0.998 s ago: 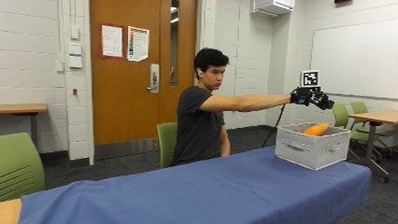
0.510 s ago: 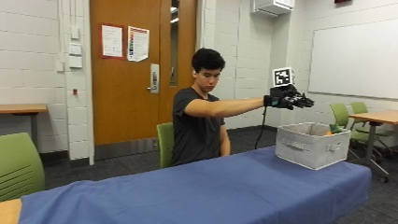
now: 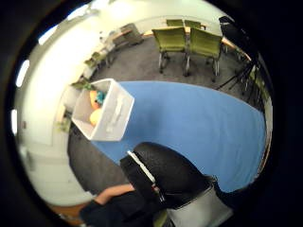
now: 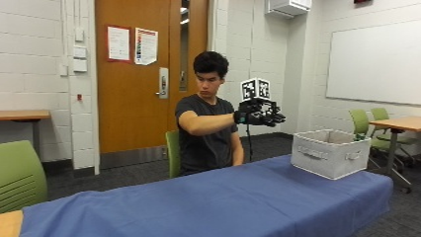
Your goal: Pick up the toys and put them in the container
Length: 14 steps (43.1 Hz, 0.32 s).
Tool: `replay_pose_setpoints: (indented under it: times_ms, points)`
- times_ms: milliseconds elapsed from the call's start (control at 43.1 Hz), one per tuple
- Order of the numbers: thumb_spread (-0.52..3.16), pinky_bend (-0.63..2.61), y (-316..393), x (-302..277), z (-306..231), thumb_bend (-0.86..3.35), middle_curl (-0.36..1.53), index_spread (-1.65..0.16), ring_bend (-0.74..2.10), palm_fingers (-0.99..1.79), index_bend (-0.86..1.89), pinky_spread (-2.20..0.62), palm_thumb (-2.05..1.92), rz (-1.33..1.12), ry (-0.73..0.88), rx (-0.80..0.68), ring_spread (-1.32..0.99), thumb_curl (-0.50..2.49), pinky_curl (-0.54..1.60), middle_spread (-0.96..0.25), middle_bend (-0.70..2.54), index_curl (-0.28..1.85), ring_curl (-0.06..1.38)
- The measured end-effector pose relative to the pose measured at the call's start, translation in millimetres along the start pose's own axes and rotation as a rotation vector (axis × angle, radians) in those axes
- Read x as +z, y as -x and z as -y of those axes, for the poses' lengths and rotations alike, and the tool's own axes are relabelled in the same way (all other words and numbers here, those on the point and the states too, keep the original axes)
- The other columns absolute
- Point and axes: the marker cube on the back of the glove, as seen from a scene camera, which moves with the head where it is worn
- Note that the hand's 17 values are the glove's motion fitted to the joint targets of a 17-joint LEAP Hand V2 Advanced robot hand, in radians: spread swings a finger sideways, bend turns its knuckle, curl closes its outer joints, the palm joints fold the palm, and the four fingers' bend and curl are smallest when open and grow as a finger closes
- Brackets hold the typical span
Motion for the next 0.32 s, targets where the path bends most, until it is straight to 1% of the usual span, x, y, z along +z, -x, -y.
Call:
replay_pose_setpoints:
  times_ms: [46, 162, 325]
  points:
    - [0.98, 0.98, -16.8, 7.3, -6.3, -0.10, 0.57, -0.23, 0.65, 0.00, 0.19, -0.20, -0.13, 0.001, -0.012, -0.017, -0.29, 0.24, 0.33, -0.07, 0.30, 0.52, 0.28]
    - [0.98, 0.96, -42.5, 18.7, -13.8, -0.09, 0.56, -0.22, 0.62, 0.01, 0.18, -0.20, -0.12, 0.008, -0.016, 0.016, -0.31, 0.22, 0.32, -0.08, 0.29, 0.52, 0.27]
    - [0.98, 0.92, -57.4, 23.6, -15.5, -0.09, 0.54, -0.21, 0.60, 0.02, 0.18, -0.20, -0.12, 0.026, -0.016, 0.042, -0.31, 0.20, 0.32, -0.08, 0.28, 0.51, 0.27]
